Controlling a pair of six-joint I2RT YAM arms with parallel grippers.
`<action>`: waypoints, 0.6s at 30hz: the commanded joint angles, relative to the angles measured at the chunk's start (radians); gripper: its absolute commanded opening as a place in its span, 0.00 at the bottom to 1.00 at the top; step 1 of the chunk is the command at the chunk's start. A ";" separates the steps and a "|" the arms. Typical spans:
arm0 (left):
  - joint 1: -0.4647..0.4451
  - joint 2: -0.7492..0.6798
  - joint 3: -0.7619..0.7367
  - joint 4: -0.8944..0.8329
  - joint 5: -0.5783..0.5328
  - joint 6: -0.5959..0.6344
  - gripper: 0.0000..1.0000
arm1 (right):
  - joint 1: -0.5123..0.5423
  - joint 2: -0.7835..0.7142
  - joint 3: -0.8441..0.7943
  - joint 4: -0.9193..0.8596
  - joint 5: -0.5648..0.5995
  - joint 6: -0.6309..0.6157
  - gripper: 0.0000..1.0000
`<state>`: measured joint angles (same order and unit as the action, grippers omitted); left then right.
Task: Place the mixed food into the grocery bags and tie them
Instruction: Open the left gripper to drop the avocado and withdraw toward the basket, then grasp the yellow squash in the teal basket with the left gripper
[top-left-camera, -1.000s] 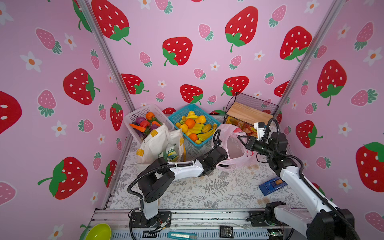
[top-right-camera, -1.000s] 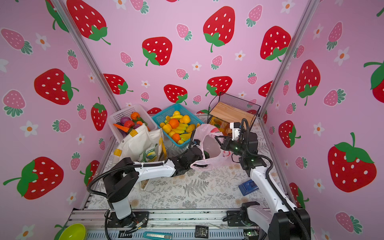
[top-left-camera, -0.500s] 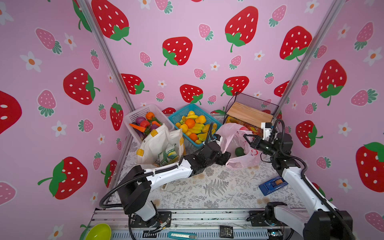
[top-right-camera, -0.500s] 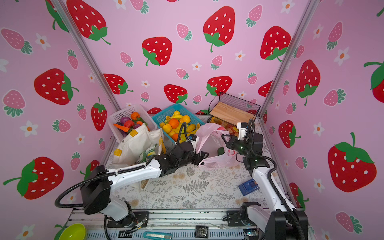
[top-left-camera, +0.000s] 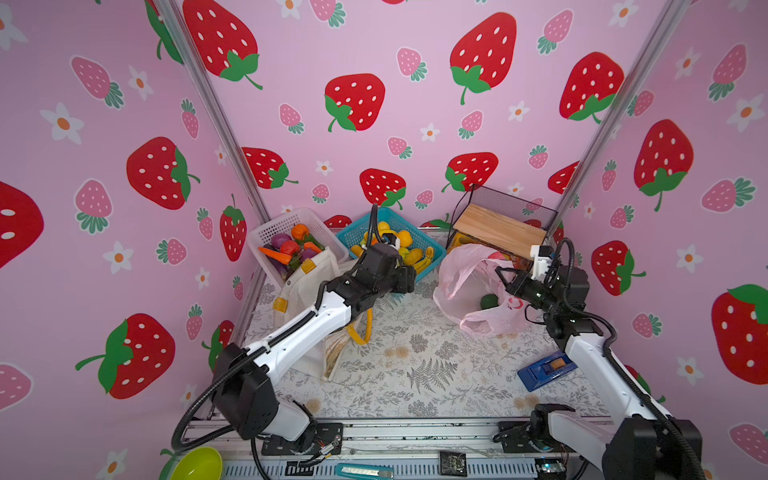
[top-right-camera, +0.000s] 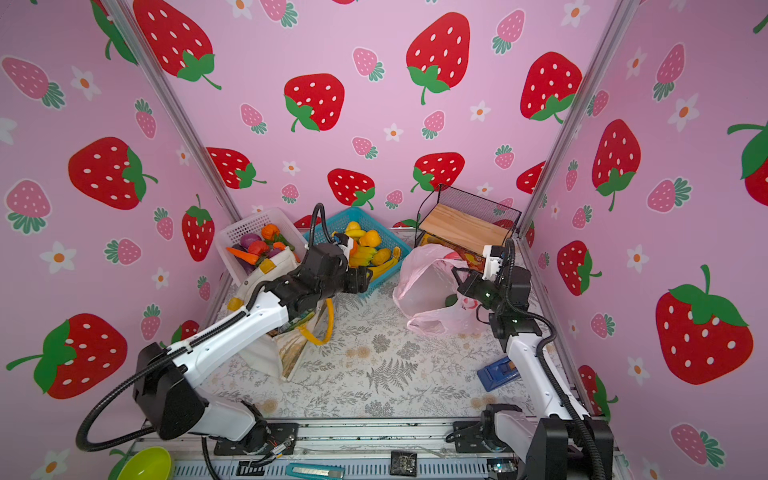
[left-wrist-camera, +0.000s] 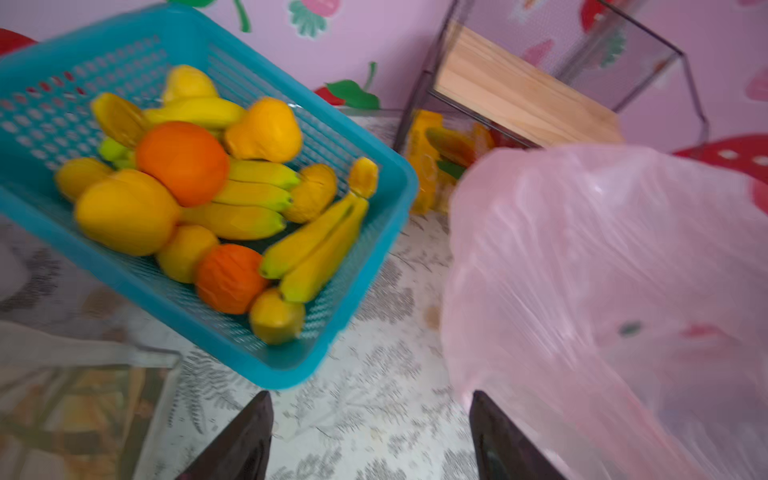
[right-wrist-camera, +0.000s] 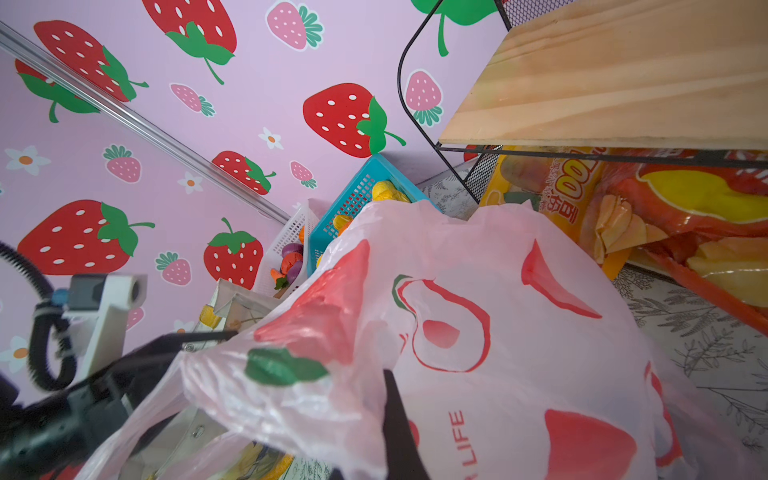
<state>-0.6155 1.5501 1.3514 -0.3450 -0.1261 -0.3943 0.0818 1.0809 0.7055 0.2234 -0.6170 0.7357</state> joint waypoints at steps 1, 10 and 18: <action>0.020 0.150 0.203 -0.206 -0.178 0.118 0.75 | -0.004 0.001 -0.012 0.024 0.013 -0.024 0.00; 0.114 0.599 0.743 -0.528 -0.376 0.355 0.80 | -0.004 0.005 -0.008 0.033 0.000 -0.042 0.00; 0.171 0.880 1.051 -0.680 -0.450 0.466 0.86 | -0.004 0.010 -0.009 0.034 -0.005 -0.059 0.00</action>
<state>-0.4603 2.3905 2.3215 -0.9104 -0.5198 0.0010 0.0818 1.0863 0.7052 0.2249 -0.6163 0.6945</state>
